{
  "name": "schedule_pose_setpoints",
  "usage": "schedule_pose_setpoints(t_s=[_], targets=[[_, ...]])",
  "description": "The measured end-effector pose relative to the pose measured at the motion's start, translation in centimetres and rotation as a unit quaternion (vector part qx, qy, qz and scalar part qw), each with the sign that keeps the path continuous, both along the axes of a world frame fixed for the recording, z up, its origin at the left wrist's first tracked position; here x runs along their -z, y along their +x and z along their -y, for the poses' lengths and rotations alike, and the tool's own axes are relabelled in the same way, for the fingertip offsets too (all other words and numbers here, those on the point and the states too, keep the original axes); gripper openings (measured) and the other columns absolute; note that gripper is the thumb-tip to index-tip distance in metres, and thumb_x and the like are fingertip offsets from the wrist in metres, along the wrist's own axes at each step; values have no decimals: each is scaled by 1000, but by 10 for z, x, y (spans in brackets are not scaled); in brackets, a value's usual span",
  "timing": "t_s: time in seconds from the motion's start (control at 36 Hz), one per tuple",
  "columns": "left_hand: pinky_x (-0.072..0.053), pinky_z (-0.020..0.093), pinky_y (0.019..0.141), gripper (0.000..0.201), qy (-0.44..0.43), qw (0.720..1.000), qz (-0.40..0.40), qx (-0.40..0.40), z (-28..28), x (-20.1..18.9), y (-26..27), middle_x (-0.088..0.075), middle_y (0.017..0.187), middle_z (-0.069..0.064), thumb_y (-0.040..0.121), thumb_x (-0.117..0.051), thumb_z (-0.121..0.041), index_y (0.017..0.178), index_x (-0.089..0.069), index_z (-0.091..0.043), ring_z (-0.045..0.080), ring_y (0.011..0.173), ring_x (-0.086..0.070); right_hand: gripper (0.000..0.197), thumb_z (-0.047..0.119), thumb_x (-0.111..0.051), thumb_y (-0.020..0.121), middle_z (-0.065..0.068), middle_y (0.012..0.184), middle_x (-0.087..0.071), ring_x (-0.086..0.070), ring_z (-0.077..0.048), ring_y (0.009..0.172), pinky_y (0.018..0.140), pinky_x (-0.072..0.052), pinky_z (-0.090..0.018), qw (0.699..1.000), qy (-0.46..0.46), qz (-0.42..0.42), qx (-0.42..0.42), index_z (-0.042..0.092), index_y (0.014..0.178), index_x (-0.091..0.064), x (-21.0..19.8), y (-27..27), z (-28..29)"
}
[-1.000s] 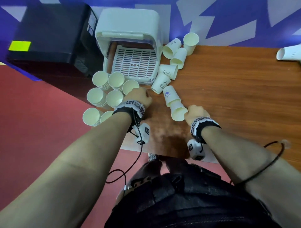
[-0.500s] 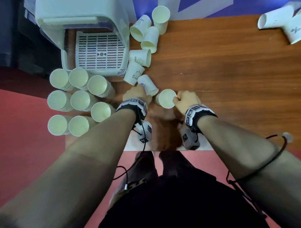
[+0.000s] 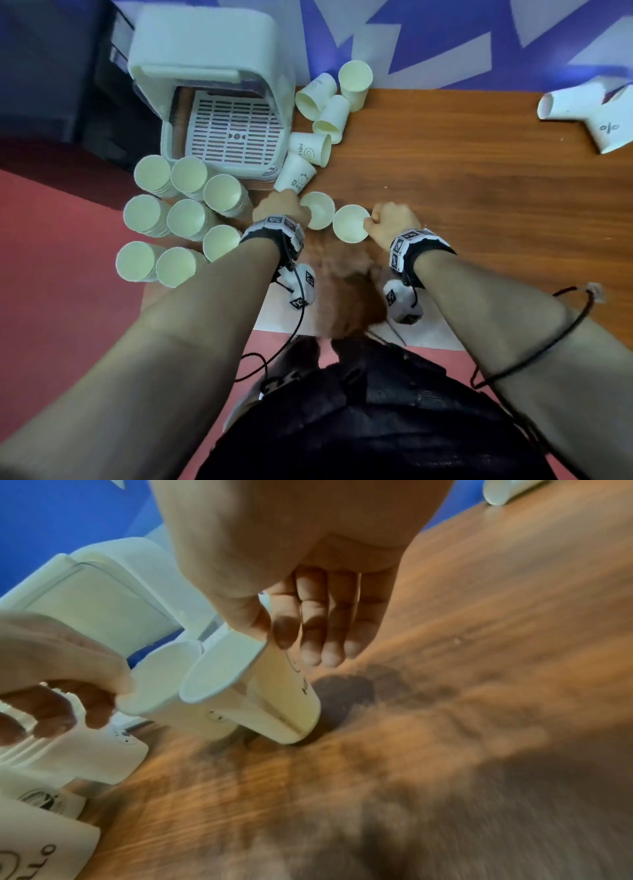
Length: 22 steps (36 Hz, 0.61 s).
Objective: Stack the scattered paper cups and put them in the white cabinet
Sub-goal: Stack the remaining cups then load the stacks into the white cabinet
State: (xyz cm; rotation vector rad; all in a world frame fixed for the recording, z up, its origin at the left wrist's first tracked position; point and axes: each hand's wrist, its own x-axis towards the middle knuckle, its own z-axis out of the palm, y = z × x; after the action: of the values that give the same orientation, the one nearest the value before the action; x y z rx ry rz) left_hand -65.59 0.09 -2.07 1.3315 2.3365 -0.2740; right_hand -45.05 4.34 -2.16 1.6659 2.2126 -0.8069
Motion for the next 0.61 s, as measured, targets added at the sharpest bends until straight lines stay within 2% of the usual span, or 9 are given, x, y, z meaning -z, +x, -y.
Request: schedule_pose_setpoints(t_s=[0.08,0.14,0.19,0.22,0.28,0.33,0.44,0.56,0.61], targets=[[-42,31,66,27,21,1000,-6,-11,-2,-26,-18,-68,100,11,90,-51,-32,96,-66,-10,30,89,-65,23,31,-50,91,-10,84,-65,-60,-29,75,56,-43,-28,998,35,0,-43,11,89,-62,-18,-20,-16],[-46,34,68,30,53,998,-2,-38,1,-43,-33,-69,100,12,89,-53,-35,99,-69,-11,32,92,-67,21,28,-50,90,-10,84,-62,-56,-28,70,54,-40,-27,996,55,-8,-67,11,86,-62,-36,-40,-26],[-47,32,60,27,84,995,-7,-52,8,-59,-49,-68,87,14,87,-51,-34,80,-63,-10,28,70,-63,20,25,-49,86,-9,78,-59,-49,-25,61,49,-32,-25,993,78,-32,-84,10,75,-57,-53,-60,-36],[-41,27,52,28,100,993,-4,-64,13,-66,-58,-63,76,13,85,-50,-33,67,-53,-12,23,56,-53,20,24,-49,85,-9,75,-57,-47,-26,60,48,-29,-25,991,85,-45,-95,11,70,-52,-61,-71,-40],[-28,24,48,34,126,987,1,-97,26,-81,-73,-51,63,7,85,-49,-34,60,-40,-14,18,49,-39,23,23,-50,85,-10,70,-53,-46,-28,63,48,-27,-27,986,92,-70,-120,11,66,-45,-73,-91,-45],[-30,27,51,32,142,982,-4,-128,42,-93,-88,-52,68,7,86,-49,-36,64,-45,-12,22,58,-47,26,22,-51,86,-9,69,-48,-46,-29,67,49,-25,-28,982,86,-96,-139,12,65,-40,-82,-110,-47],[-36,30,59,30,129,976,-11,-174,75,-104,-111,-58,74,8,85,-49,-38,77,-58,-11,27,67,-53,28,26,-50,87,-12,77,-51,-49,-31,74,58,-36,-33,976,82,-121,-160,13,64,-40,-91,-142,-41],[-40,32,63,29,138,970,3,-201,103,-97,-124,-60,78,12,81,-51,-38,63,-49,-15,33,74,-54,32,24,-50,87,-9,67,-44,-43,-28,65,53,-31,-31,970,88,-139,-177,12,60,-37,-90,-162,-26],[-43,31,62,27,139,965,16,-222,113,-90,-125,-61,80,13,75,-50,-40,64,-49,-16,36,74,-59,33,23,-50,86,-7,63,-39,-40,-27,64,50,-26,-31,970,84,-145,-175,13,58,-35,-86,-168,-19]])
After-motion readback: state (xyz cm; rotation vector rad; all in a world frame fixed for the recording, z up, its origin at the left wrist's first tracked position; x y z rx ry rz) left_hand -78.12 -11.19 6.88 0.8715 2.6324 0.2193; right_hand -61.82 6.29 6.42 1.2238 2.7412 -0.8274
